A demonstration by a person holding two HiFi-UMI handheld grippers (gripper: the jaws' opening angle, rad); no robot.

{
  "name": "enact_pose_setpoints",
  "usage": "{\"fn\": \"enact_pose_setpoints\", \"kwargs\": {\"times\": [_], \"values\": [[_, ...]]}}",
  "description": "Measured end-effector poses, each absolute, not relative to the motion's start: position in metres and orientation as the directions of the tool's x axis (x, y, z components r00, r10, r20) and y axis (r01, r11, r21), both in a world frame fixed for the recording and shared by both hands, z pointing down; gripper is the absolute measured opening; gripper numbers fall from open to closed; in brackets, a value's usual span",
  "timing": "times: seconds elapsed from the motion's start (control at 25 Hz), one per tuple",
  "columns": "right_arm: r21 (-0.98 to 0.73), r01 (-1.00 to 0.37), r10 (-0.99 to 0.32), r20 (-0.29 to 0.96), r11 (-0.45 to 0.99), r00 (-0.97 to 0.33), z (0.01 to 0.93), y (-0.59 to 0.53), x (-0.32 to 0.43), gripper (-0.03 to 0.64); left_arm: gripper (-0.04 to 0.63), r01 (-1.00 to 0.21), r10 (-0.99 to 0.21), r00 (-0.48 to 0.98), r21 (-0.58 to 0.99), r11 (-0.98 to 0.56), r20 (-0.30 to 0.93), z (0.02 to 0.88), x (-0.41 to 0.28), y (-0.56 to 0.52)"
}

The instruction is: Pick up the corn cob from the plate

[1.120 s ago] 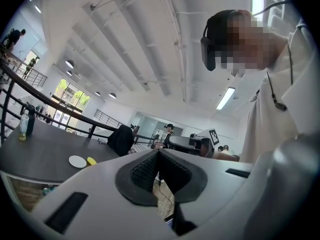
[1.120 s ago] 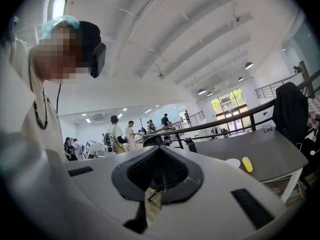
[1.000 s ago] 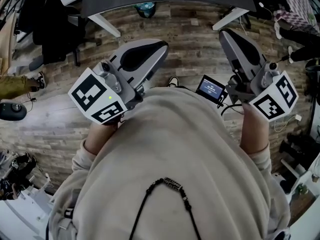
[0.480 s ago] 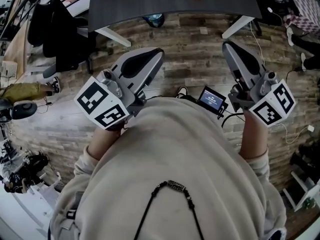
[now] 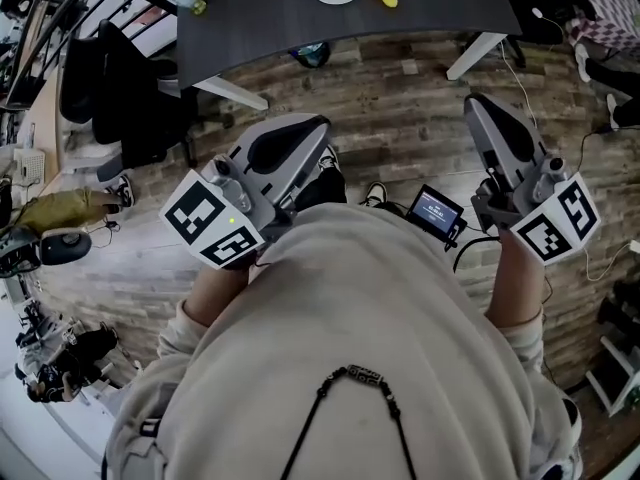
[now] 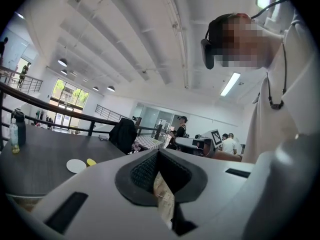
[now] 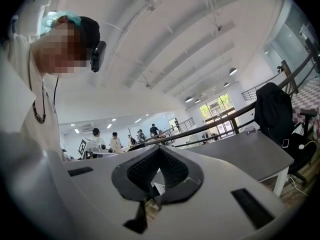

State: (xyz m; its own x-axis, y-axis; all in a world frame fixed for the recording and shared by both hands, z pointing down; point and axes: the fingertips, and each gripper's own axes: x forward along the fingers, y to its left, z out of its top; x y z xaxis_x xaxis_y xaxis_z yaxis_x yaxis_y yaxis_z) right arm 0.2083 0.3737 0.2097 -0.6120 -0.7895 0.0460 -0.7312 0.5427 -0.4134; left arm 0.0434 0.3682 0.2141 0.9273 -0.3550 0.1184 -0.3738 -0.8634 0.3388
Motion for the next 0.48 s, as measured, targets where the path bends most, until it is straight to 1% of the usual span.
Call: {"fn": "enact_pose_setpoints", "kwargs": {"times": [0.16,0.36,0.48], "values": [[-0.382,-0.767,-0.812,0.071,0.515,-0.58,0.21,0.373,0.204,0.014,0.006,-0.327,-0.319,0.944,0.336,-0.883,0.079,0.214,0.047,0.349],[-0.379,-0.812,-0.844,0.13,0.443,-0.521,0.222,0.353,0.211,0.014,0.006,-0.251,-0.251,0.967,0.278,-0.927,0.037,0.213,0.057,0.318],[-0.387,-0.818,-0.855,0.126,0.425,-0.504,0.214,0.317,0.201,0.014,0.006,-0.202,-0.21,0.977,0.202,-0.958,-0.019,0.196,0.05,0.284]]}}
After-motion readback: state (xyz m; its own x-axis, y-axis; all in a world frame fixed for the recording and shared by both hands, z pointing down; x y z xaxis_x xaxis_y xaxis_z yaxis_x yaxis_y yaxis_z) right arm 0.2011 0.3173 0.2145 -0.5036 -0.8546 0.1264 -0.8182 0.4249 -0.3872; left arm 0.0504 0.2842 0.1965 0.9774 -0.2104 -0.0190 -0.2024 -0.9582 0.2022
